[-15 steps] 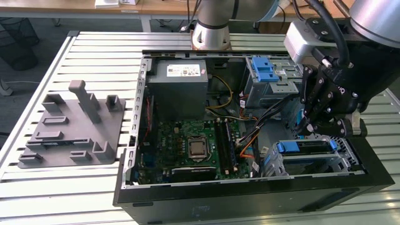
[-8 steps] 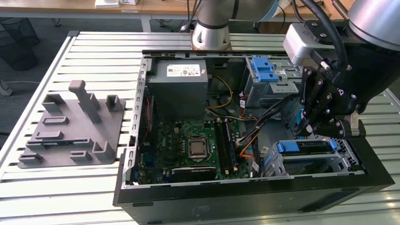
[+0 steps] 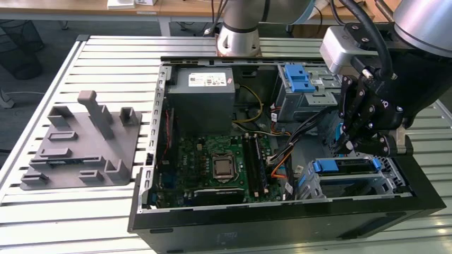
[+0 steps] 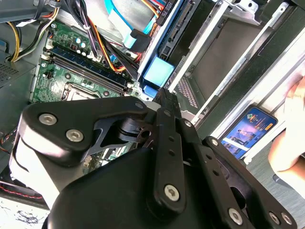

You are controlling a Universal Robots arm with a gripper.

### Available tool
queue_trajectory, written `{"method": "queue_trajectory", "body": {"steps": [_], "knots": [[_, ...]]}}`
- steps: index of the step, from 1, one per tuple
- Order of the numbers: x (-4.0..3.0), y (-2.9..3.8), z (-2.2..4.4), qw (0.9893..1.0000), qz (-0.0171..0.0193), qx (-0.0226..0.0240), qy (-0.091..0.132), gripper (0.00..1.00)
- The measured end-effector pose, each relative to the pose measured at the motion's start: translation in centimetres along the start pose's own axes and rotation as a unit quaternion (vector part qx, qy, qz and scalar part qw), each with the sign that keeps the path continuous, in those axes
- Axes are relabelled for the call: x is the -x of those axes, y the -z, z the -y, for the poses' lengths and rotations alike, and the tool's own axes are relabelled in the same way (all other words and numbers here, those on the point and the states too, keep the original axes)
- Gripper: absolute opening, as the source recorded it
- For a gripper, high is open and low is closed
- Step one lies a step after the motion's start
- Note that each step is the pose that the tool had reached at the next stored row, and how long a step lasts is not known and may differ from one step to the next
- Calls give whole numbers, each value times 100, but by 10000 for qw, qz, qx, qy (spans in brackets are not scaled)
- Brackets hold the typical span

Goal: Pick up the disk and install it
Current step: 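Insert the first disk wire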

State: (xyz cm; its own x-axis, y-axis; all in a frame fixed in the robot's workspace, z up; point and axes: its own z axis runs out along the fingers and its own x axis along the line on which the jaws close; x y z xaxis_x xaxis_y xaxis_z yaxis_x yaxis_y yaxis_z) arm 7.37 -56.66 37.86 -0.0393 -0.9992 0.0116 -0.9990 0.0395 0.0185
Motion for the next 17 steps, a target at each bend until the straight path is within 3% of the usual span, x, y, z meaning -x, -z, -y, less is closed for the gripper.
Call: {"method": "queue_trajectory", "body": {"steps": [2,3,7,8,9,17], "knots": [[0,0,0,10000,0,0,0,11],[0,0,0,10000,0,0,0,17],[1,-1,17,10000,0,0,0,19],[1,0,27,10000,0,0,0,19],[2,0,39,10000,0,0,0,25],[7,-3,167,10000,0,0,0,25]]}}
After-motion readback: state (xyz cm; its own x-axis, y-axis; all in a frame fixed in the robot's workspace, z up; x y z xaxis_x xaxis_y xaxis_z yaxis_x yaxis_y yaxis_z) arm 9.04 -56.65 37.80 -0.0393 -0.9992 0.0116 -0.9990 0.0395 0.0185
